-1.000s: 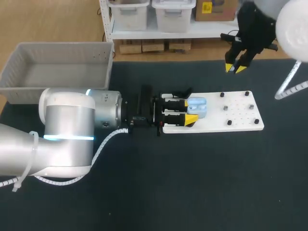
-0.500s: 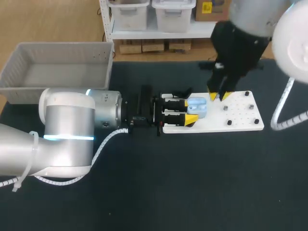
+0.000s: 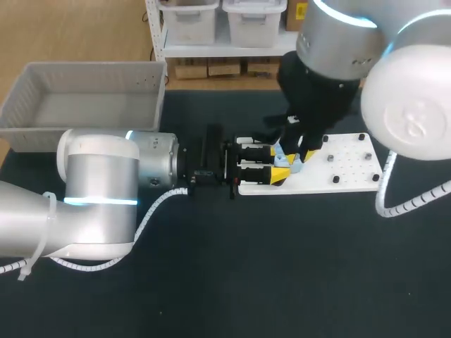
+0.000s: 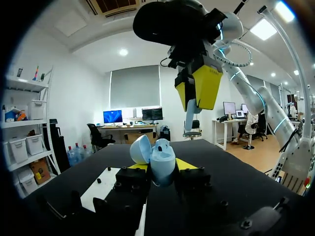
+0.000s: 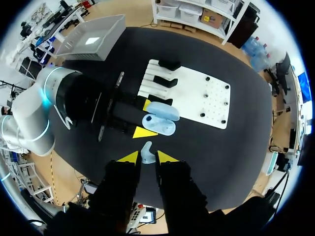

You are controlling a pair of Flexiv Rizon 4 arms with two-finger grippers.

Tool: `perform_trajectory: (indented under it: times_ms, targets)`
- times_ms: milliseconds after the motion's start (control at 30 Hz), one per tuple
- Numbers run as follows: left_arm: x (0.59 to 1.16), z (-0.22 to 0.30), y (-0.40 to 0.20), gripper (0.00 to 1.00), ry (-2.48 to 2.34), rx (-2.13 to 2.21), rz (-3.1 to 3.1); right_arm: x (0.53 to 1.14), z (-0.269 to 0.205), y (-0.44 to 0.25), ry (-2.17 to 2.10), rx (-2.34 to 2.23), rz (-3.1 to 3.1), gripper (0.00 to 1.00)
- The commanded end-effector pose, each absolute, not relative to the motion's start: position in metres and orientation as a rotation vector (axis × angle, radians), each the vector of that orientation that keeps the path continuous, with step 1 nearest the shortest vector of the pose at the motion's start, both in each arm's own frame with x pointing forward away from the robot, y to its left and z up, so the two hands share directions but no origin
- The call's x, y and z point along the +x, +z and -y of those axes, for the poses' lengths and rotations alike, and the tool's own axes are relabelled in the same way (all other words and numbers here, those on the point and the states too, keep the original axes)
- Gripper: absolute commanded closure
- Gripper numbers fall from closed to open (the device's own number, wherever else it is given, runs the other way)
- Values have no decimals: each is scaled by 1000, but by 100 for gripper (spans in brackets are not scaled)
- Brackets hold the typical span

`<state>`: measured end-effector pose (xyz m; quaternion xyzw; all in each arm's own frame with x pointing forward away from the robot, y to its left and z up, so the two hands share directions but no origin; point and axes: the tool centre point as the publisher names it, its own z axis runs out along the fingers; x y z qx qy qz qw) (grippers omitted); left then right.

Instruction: Pick up each earbud case from the left stands, insert the matching earbuds, close the lid, and place the case in the box.

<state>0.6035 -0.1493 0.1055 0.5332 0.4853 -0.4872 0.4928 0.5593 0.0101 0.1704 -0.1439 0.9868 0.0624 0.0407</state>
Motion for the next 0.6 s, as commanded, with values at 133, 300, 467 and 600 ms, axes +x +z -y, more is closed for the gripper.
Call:
perform_trajectory:
  times_ms: [133, 300, 467, 600]
  targets:
    - [602, 150, 104, 100, -1176, 1288, -1176, 570, -14, 170, 187, -452, -3036, 100]
    - [602, 150, 104, 100, -1176, 1288, -1176, 576, -17, 169, 178, -478, -3037, 100]
    - [602, 150, 104, 100, -1176, 1288, -1176, 579, -17, 167, 173, -503, -3043, 100]
    - [602, 150, 104, 100, -1176, 1288, -1176, 580, -18, 165, 167, -524, -3048, 100]
